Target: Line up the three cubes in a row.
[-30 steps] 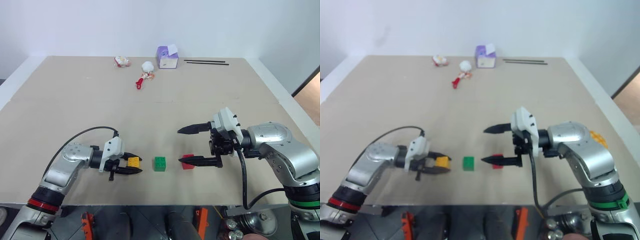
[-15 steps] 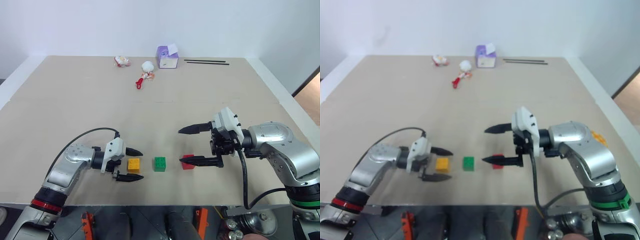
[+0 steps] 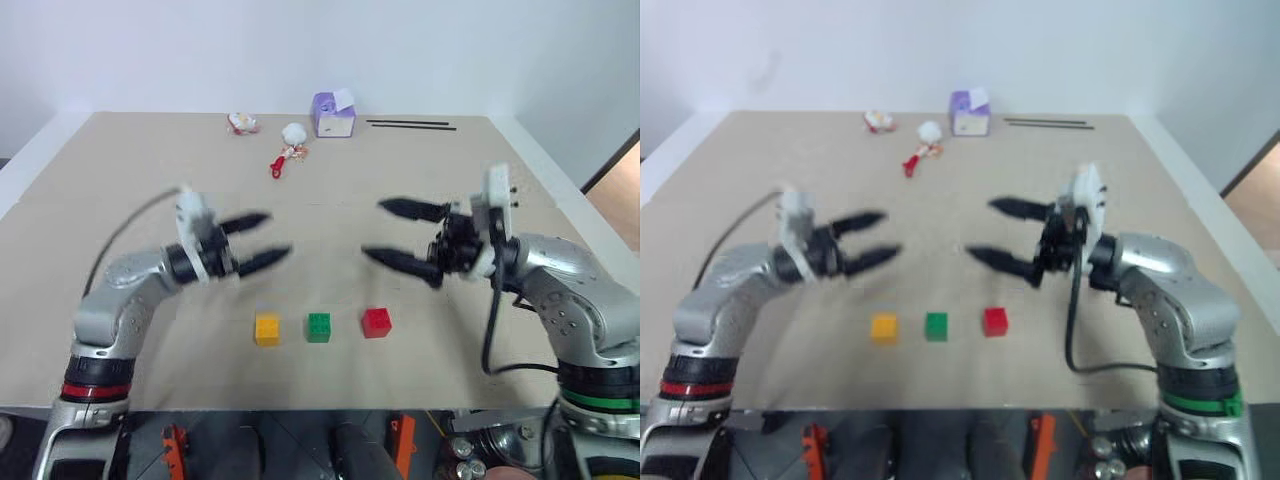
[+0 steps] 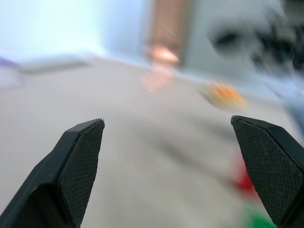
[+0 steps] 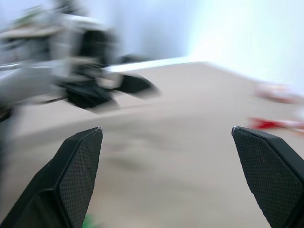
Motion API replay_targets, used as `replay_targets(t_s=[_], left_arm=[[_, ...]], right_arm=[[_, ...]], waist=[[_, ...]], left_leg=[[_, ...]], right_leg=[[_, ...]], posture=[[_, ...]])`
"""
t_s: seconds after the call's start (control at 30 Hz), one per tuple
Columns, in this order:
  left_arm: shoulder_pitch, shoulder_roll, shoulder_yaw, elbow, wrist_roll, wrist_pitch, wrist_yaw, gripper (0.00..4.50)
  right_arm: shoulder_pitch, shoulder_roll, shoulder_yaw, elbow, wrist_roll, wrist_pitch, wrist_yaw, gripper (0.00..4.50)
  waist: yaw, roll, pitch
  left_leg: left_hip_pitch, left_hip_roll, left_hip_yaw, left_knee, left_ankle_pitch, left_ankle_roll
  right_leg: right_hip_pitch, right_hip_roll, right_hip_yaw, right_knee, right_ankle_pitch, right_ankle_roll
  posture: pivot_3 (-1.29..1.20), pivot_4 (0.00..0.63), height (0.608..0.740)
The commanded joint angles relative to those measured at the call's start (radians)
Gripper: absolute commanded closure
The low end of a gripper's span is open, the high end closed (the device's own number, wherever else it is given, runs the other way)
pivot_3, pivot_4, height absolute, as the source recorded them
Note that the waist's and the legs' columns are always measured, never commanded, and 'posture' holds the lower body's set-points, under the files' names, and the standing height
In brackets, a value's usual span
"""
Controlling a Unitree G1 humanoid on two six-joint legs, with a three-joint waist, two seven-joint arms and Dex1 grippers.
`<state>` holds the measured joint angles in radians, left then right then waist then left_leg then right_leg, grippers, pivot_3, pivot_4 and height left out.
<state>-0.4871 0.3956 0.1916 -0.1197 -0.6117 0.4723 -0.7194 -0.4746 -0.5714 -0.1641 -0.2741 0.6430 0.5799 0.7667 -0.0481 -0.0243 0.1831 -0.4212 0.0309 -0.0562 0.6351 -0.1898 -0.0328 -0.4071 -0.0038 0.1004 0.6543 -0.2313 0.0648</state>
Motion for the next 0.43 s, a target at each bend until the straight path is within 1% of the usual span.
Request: replay_targets(t_s=[0.03,0.07,0.13,0.2,0.3,0.33,0.43], left_arm=[[0.051,-0.088,0.029,-0.010,0.138,-0.099,0.258,0.07],[0.069,-0.113,0.018,-0.007,0.191,-0.133,0.314,0.07],[0.097,-0.172,0.017,0.011,0.240,-0.185,0.399,0.07],[0.122,-0.202,0.010,0.038,0.301,-0.238,0.460,0.07],[0.135,-0.226,0.037,0.107,0.353,-0.302,0.544,0.07],[0.138,-0.224,0.035,0.125,0.371,-0.320,0.557,0.07],[0.138,-0.214,0.019,0.184,0.411,-0.343,0.575,0.07]], right_arm=[[0.052,0.116,-0.034,0.048,-0.095,-0.073,-0.221,0.00],[0.072,0.151,-0.037,0.059,-0.123,-0.094,-0.270,0.00],[0.118,0.226,-0.048,0.079,-0.181,-0.152,-0.373,0.00],[0.167,0.294,-0.060,0.082,-0.222,-0.223,-0.446,0.00],[0.214,0.352,-0.051,0.109,-0.314,-0.321,-0.539,0.00],[0.217,0.371,-0.054,0.123,-0.334,-0.342,-0.573,0.00],[0.206,0.401,-0.050,0.155,-0.380,-0.387,-0.633,0.00]], waist=[[0.001,-0.001,-0.001],[0.002,-0.001,-0.001],[0.003,-0.001,-0.001],[0.004,-0.001,-0.001],[0.004,-0.001,-0.001],[0.003,-0.001,-0.001],[0.002,-0.001,-0.001]], left_leg=[[0.000,0.000,0.000,-0.001,0.000,0.000],[0.000,0.000,0.000,-0.001,0.000,0.000],[-0.002,-0.001,0.000,-0.002,0.000,0.000],[-0.003,-0.002,0.000,-0.002,0.000,0.000],[-0.003,-0.003,0.000,-0.002,0.000,-0.001],[-0.003,-0.003,0.000,-0.002,0.001,-0.001],[-0.001,-0.002,0.000,-0.002,0.003,-0.003]], right_leg=[[0.000,0.000,0.000,0.000,0.000,0.000],[0.000,0.000,0.000,0.000,0.000,0.000],[-0.001,-0.001,0.001,0.000,0.000,0.000],[-0.002,-0.001,0.001,0.000,0.002,-0.005],[-0.002,-0.002,0.001,0.000,0.002,-0.004],[-0.002,-0.001,0.001,0.000,0.001,0.000],[-0.001,-0.001,0.002,0.000,0.002,0.001]], posture=[[0.00,0.150,0.740],[0.00,0.150,0.740],[0.00,0.150,0.740],[0.00,0.150,0.740],[0.00,0.150,0.740],[0.00,0.150,0.740],[0.00,0.150,0.740]])
